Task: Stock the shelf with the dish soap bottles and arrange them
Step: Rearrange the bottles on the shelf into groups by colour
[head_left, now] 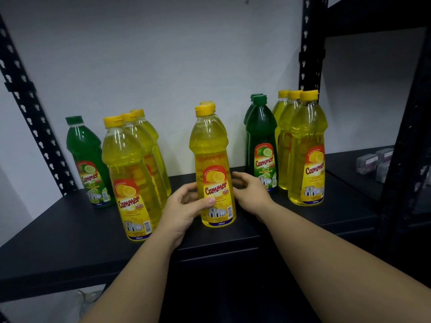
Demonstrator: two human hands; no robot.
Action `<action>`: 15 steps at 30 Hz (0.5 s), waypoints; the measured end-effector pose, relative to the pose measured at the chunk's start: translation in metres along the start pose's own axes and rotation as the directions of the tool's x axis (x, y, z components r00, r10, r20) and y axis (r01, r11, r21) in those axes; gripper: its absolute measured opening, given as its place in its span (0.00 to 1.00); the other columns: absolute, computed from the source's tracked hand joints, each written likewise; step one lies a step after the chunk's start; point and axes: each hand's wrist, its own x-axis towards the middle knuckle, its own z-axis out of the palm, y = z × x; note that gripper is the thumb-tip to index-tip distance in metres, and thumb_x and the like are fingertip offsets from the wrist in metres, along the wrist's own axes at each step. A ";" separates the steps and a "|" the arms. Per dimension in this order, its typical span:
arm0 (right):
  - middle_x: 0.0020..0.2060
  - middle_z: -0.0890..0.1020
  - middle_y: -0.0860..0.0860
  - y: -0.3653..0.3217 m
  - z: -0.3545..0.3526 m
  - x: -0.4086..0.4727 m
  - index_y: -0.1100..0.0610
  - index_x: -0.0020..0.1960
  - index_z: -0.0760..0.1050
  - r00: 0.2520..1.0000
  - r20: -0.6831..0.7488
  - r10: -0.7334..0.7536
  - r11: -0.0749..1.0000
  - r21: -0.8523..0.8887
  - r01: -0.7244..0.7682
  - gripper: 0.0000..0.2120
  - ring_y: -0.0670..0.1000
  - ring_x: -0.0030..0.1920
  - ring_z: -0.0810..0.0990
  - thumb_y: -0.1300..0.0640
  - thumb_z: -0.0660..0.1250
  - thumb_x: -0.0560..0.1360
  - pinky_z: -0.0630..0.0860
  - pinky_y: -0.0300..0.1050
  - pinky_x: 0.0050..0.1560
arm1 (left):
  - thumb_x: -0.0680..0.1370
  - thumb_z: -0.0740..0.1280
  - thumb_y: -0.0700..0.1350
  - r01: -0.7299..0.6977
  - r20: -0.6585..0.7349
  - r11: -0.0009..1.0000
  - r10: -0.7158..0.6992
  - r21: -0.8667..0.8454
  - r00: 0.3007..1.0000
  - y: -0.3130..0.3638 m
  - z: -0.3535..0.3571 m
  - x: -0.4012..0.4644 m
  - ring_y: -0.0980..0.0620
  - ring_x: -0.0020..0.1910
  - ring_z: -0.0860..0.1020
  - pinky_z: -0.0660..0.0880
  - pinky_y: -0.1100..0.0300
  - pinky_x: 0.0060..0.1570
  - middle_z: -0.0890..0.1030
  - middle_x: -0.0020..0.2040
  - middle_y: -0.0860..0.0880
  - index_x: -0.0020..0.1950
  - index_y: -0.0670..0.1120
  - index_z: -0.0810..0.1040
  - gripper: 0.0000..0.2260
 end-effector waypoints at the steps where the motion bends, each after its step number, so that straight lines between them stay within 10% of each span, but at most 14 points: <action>1: 0.66 0.81 0.49 -0.001 -0.001 0.001 0.53 0.77 0.69 1.000 0.016 -0.001 1.000 0.008 0.001 0.29 0.49 0.66 0.77 0.54 0.73 0.78 0.77 0.56 0.67 | 0.60 0.85 0.53 0.000 0.001 1.000 0.000 0.004 1.000 0.000 0.000 0.000 0.48 0.56 0.87 0.84 0.50 0.52 0.88 0.56 0.47 0.65 0.49 0.80 0.35; 15: 0.61 0.83 0.47 0.004 -0.003 0.006 0.52 0.72 0.74 0.996 0.090 -0.023 1.000 0.014 0.022 0.23 0.49 0.64 0.80 0.57 0.73 0.79 0.80 0.53 0.62 | 0.60 0.88 0.55 -0.013 0.001 1.000 0.013 -0.003 1.000 -0.004 -0.002 0.003 0.48 0.56 0.87 0.84 0.52 0.51 0.88 0.56 0.47 0.64 0.49 0.82 0.35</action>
